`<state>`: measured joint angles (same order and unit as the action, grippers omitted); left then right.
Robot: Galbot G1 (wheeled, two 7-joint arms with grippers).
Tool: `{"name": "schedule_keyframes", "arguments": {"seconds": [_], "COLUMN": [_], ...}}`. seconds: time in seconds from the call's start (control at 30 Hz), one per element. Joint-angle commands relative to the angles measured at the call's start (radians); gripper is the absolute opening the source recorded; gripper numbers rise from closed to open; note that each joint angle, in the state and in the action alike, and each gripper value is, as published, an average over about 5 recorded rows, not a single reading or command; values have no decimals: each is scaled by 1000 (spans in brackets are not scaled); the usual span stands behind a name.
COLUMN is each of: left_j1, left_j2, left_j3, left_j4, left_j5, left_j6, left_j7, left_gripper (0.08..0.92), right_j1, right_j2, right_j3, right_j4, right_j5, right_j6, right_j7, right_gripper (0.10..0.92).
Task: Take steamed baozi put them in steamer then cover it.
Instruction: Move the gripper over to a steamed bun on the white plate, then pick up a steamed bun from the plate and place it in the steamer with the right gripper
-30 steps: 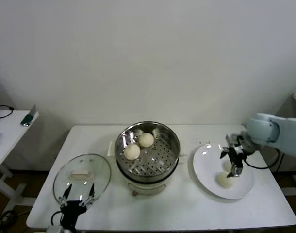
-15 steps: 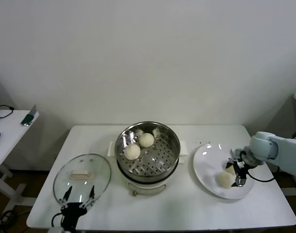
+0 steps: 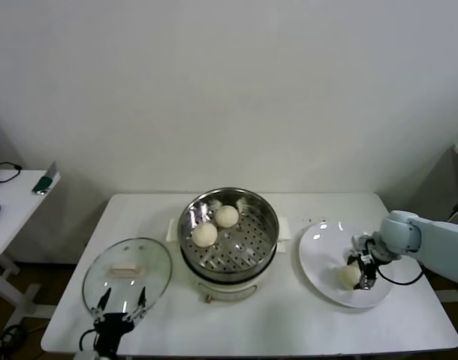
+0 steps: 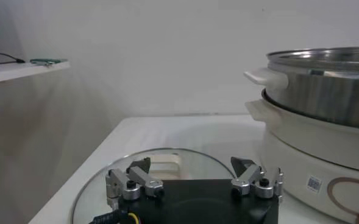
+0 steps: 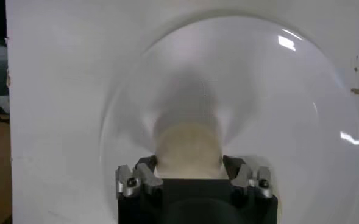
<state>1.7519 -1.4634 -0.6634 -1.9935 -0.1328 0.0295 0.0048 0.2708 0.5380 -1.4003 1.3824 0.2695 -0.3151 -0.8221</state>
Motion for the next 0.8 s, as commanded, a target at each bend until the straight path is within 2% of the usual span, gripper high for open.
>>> {"name": "schedule_keyframes", "arguments": {"seconds": [0.03, 0.2, 0.33, 0.47, 0.57, 0.67, 0.8], "left_j1": [2, 7, 10, 12, 14, 15, 16], "left_j2": [-1, -1, 0, 3, 5, 7, 7], "left_j3": [-1, -3, -1, 0, -1, -1, 0], "left_j4": [-2, -8, -12, -14, -13, -11, -11], "left_j5": [0, 1, 4, 7, 7, 10, 14], "left_j6": [0, 0, 1, 1, -1, -2, 0], "left_j7": [-1, -1, -1, -2, -4, -6, -8], "left_gripper": [823, 823, 823, 823, 823, 823, 823], "right_j1": [-6, 142, 451, 765, 923, 1005, 1004], "right_j2": [13, 23, 81, 200, 303, 388, 479], "right_j3": [12, -74, -271, -438, -444, -394, -269], "right_j4": [-6, 15, 53, 76, 102, 196, 375], "right_j5": [1, 9, 84, 144, 160, 174, 166], "right_j6": [2, 34, 95, 234, 358, 417, 418], "right_j7": [-7, -41, -89, -161, -203, -200, -154], "right_gripper": [691, 670, 662, 664, 664, 662, 662]}}
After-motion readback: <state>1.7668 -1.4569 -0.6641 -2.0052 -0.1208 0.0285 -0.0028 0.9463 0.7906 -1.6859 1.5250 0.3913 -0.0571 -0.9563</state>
